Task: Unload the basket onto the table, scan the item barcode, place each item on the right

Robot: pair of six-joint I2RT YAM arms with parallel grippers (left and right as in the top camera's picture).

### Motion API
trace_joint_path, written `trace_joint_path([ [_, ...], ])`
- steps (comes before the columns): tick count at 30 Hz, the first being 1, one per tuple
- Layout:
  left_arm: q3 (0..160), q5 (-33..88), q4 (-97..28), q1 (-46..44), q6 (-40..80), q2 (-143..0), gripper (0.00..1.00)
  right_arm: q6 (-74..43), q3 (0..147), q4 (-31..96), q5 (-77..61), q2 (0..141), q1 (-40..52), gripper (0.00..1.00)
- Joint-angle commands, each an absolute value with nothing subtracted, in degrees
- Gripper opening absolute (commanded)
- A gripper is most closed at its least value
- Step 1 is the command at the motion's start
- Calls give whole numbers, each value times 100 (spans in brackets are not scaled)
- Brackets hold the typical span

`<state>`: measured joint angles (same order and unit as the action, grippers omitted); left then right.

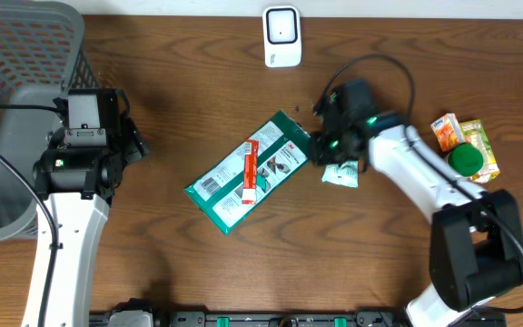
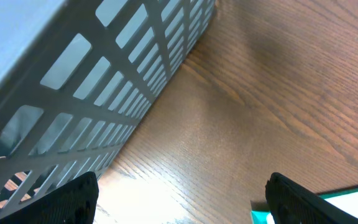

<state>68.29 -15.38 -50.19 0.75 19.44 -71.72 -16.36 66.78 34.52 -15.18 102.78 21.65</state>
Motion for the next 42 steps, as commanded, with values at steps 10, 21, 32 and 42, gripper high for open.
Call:
trace_joint_path([
  [10,6886,-1610,-5033,106,1894,-7153,87,-2589,6289,4939,2585,10274,2405,18],
  [21,6886,-1612,-5033,106,1894,-7153,87,-2139,6497,5533,1697,10217,1876,31],
  [32,6886,-1612,-5033,106,1894,-7153,87,-1415,6825,5419,-1605,10151,1896,2],
  [42,6886,-1612,-5033,106,1892,-7153,87,-2309,6136,3697,-541,10200,2290,1],
])
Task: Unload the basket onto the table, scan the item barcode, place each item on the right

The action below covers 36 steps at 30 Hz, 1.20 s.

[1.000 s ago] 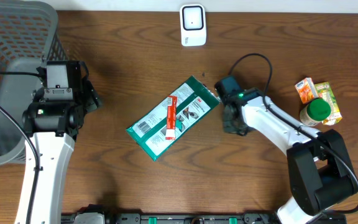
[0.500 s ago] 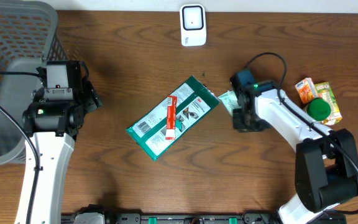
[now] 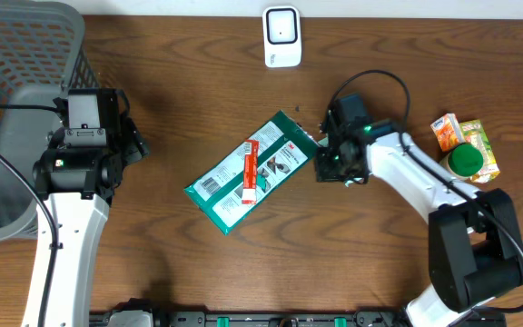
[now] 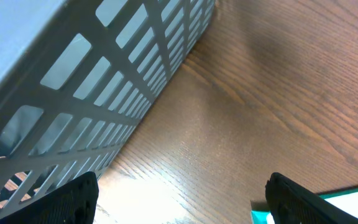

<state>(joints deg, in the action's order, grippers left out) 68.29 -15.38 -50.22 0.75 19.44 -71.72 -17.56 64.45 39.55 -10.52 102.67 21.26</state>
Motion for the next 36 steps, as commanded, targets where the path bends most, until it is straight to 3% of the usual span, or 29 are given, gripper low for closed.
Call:
trace_joint_path([
  [1,6886,-1612,-5033,106,1894,-7153,87,-2434,6038,3570,-449,10200,2314,1],
  [5,6886,-1612,-5033,106,1894,-7153,87,-2482,5736,3363,-56,10202,2324,1],
  [13,6886,-1612,-5033,106,1894,-7153,87,-2735,5699,3535,3089,10202,1872,1],
  [21,6886,-1612,-5033,106,1894,-7153,87,-2458,5730,2460,1933,10197,965,3],
  [23,6886,-1612,-5033,106,1894,-7153,87,-2110,5874,2711,1380,10158,810,14],
  [25,6886,-1612,-5033,106,1894,-7153,87,-1986,6084,3127,873,10095,711,35],
  [29,6886,-1612,-5033,106,1894,-7153,87,-1992,6595,4025,-161,9867,484,63],
  [34,6886,-1612,-5033,106,1894,-7153,87,-2504,6661,4115,-1664,9717,143,64],
  [36,6886,-1612,-5033,106,1894,-7153,87,-2718,6591,4021,-1678,9782,132,64],
])
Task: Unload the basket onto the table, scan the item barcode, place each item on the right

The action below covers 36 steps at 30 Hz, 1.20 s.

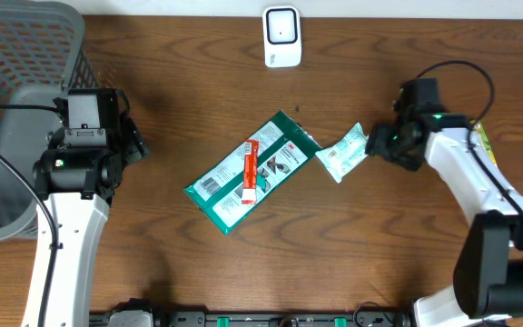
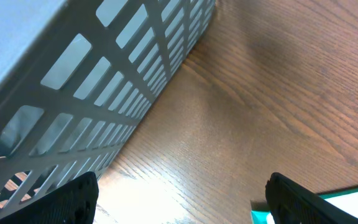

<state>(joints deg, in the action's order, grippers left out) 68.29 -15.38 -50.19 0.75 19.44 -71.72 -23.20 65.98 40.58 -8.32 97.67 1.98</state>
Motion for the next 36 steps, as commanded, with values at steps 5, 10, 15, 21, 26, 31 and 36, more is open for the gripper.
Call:
trace_joint_path([
  [5,6886,-1612,-5033,106,1894,-7153,87,-3535,6084,3282,-1656,9979,224,58],
  [10,6886,-1612,-5033,106,1894,-7153,87,-4429,5393,2292,-1599,10042,340,51],
  [15,6886,-1612,-5033,106,1894,-7153,87,-4834,4766,1323,-1529,10042,405,47],
  [21,6886,-1612,-5033,106,1894,-7153,87,-4886,4554,1135,-1487,10042,598,47],
  [26,6886,-1612,-5033,106,1894,-7153,87,-5360,4541,1125,-1052,10042,829,47],
  [31,6886,-1612,-5033,106,1894,-7153,87,-5437,4534,1118,-250,10042,1081,37],
  [36,6886,-1612,-5033,106,1894,-7153,87,-5063,4519,1039,-178,10042,1313,15],
])
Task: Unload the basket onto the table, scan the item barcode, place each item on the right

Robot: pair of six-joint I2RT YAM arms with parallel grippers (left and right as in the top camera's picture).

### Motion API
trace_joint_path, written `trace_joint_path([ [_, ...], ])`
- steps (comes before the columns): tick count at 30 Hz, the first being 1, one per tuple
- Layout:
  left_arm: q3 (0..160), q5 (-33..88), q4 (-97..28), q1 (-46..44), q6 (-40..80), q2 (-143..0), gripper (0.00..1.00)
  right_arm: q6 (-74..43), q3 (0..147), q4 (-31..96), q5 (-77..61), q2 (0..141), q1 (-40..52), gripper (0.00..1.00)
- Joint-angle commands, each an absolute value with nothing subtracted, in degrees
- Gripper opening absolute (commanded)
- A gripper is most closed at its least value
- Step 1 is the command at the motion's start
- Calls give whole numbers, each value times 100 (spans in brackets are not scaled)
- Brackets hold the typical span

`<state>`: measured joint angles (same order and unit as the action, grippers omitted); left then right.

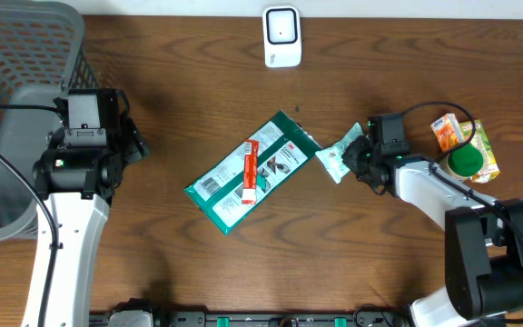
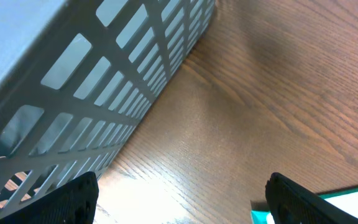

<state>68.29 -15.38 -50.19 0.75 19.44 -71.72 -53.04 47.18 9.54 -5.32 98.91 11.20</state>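
A small mint-and-white packet (image 1: 338, 156) lies tilted just right of a large green package (image 1: 252, 171) with a barcode at its lower-left end. My right gripper (image 1: 359, 154) points left and is shut on the packet's right end. The white scanner (image 1: 281, 36) stands at the table's back edge. My left gripper (image 2: 182, 199) hangs open over bare wood next to the basket, nothing between its fingertips (image 2: 73, 199). A corner of the green package (image 2: 328, 208) shows at the bottom right of the left wrist view.
A grey mesh basket (image 1: 16, 54) fills the left back corner, and its wall (image 2: 92, 81) looms close in the left wrist view. Juice cartons and a green-capped item (image 1: 464, 150) sit at the right, close behind my right arm.
My right arm has drawn in and lowered, with the gripper now closer to the packet. The packet has barely shifted beside the green package. The left arm is unchanged.
My right gripper was first at the green package's right corner, with the packet on the table just below it. Then it was down over the packet. Later the packet was turned and raised at the gripper's tip, the arm reaching from the right. It stays there now.
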Motion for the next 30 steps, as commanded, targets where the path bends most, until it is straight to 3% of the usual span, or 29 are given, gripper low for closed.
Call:
trace_joint_path([
  [1,6886,-1612,-5033,106,1894,-7153,87,-4963,4521,1013,-178,10040,1326,14],
  [9,6886,-1612,-5033,106,1894,-7153,87,-3262,4536,1188,-604,9321,1208,13],
  [12,6886,-1612,-5033,106,1894,-7153,87,-2425,4536,1339,-856,8654,1155,2],
  [18,6886,-1612,-5033,106,1894,-7155,87,-1144,4536,1809,-1160,7485,1179,1],
  [30,6886,-1612,-5033,106,1894,-7153,87,-152,4519,2727,-1723,7824,1542,1],
])
